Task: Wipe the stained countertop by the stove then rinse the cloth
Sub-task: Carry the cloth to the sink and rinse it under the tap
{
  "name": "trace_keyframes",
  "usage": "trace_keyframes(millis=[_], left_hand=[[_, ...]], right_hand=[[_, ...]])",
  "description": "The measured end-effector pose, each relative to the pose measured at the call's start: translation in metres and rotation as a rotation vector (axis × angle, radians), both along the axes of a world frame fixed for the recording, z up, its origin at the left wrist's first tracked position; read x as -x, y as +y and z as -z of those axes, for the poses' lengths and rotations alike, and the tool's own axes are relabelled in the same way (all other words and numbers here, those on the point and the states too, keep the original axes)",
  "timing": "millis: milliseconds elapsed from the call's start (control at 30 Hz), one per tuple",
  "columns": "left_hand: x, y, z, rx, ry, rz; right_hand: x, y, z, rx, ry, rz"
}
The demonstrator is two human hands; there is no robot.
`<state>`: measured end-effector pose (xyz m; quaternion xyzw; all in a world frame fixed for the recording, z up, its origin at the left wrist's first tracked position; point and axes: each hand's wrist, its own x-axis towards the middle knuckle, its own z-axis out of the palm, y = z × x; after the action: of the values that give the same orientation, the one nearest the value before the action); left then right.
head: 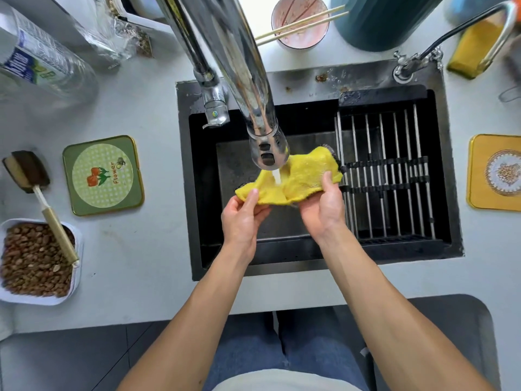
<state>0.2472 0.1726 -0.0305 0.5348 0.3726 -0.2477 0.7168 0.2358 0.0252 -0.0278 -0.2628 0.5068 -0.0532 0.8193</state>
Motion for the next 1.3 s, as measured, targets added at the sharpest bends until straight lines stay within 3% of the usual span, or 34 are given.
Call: trace_keyframes(millis=[133,233,333,467,533,633,733,900,1133,1200,1300], left_hand=[[0.007,0.011,0.004,-0.013,0.155,0.115],[0.01,0.019,0.009,-0.182,0.261,0.55],[-0.002,0.021,0.011,-0.383,0.097,0.817],[-0.043,0.019,0.006,-0.065,-0.276,0.834],[-0.061,0.017,0.002,0.106,-0.311,0.983],[-0.072,0.013,-0.004,0.196,-0.237,1.142],[-0.069,0.011,-0.005,0.232,-0.244,1.069],[-0.059,0.015,-0.01,0.253,-0.127,0.814],[-0.053,0.017,-0.008,0.365,-0.077,0.582],[-0.058,0.023,-0.005,0.305,-0.03,0.531],[-0.063,0.031,-0.003,0.001,0.044,0.569]], right_hand=[[-0.004,-0.013,-0.017,-0.028,-0.059,0.009],[-0.004,-0.014,-0.026,-0.075,-0.095,-0.075],[-0.001,-0.016,-0.029,-0.106,-0.113,-0.234],[0.0,-0.021,-0.036,-0.067,-0.145,-0.441],[-0.003,-0.028,-0.04,-0.018,-0.133,-0.558],[-0.008,-0.037,-0.042,0.008,-0.16,-0.676],[-0.011,-0.046,-0.033,0.095,-0.157,-0.719],[-0.01,-0.049,-0.016,0.483,-0.033,-0.873],[-0.003,-0.038,-0.003,0.446,0.104,-0.997],[0.005,-0.042,0.001,0.379,0.061,-0.94],[0.012,-0.045,0.002,0.523,-0.024,-0.984]])
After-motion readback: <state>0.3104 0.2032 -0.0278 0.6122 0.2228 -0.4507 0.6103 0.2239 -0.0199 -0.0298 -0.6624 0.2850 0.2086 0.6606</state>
